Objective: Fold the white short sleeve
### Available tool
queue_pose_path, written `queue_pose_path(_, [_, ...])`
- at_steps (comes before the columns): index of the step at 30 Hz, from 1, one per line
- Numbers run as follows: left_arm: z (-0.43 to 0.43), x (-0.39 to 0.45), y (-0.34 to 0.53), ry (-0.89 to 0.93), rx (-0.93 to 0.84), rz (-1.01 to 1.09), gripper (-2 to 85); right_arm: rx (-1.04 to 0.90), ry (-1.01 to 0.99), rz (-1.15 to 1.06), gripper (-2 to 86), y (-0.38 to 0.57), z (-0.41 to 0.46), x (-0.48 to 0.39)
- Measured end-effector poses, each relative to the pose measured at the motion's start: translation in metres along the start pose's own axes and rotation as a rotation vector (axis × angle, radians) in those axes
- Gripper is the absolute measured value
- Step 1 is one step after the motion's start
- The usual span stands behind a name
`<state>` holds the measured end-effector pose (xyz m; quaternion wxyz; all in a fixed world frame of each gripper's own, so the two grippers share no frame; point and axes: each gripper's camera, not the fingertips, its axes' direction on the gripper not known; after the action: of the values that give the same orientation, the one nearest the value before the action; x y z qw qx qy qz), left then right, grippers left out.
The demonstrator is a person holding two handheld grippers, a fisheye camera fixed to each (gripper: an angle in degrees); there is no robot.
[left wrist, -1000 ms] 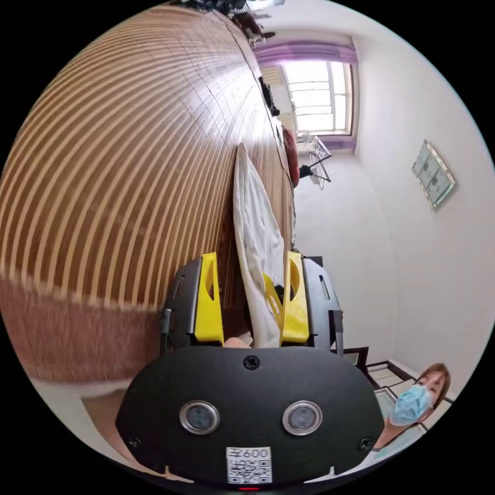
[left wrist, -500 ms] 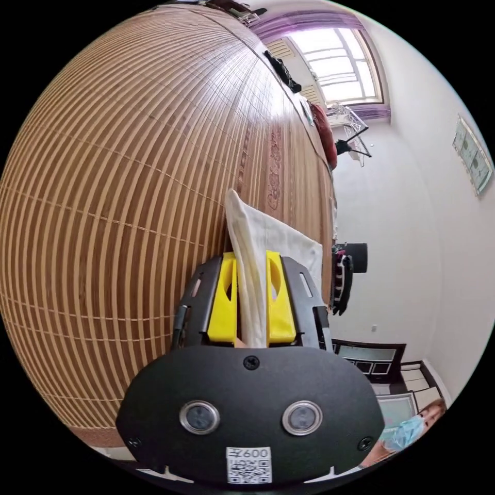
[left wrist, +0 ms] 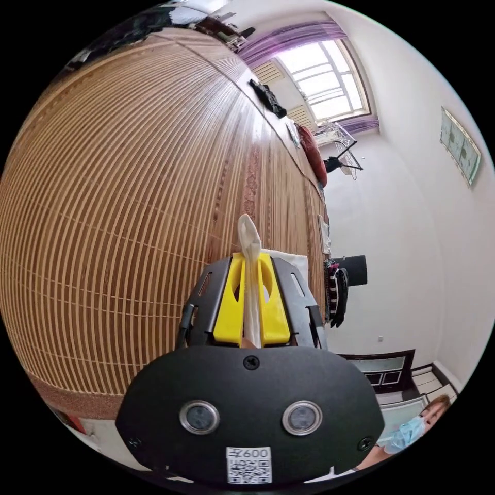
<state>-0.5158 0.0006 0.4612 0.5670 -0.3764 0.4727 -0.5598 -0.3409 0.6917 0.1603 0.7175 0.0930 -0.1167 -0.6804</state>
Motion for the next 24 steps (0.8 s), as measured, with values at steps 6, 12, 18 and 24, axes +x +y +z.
queue_pose_path(6, [0.031, 0.078, 0.000, 0.020, 0.019, 0.065, 2.1, 0.143, -0.013, 0.256, -0.3, 0.067, -0.042, 0.061])
queue_pose_path(12, [0.105, 0.146, -0.006, 0.067, 0.034, 0.061, 1.9, 0.264, -0.009, 0.564, 2.3, 0.150, -0.084, 0.154])
queue_pose_path(18, [0.228, 0.214, -0.006, 0.039, 0.003, 0.061, 1.8, 0.329, 0.027, 0.910, 2.8, 0.268, -0.110, 0.237])
queue_pose_path(24, [0.373, 0.254, 0.001, -0.094, -0.054, 0.051, 1.7, 0.325, 0.049, 1.149, 1.1, 0.384, -0.108, 0.286])
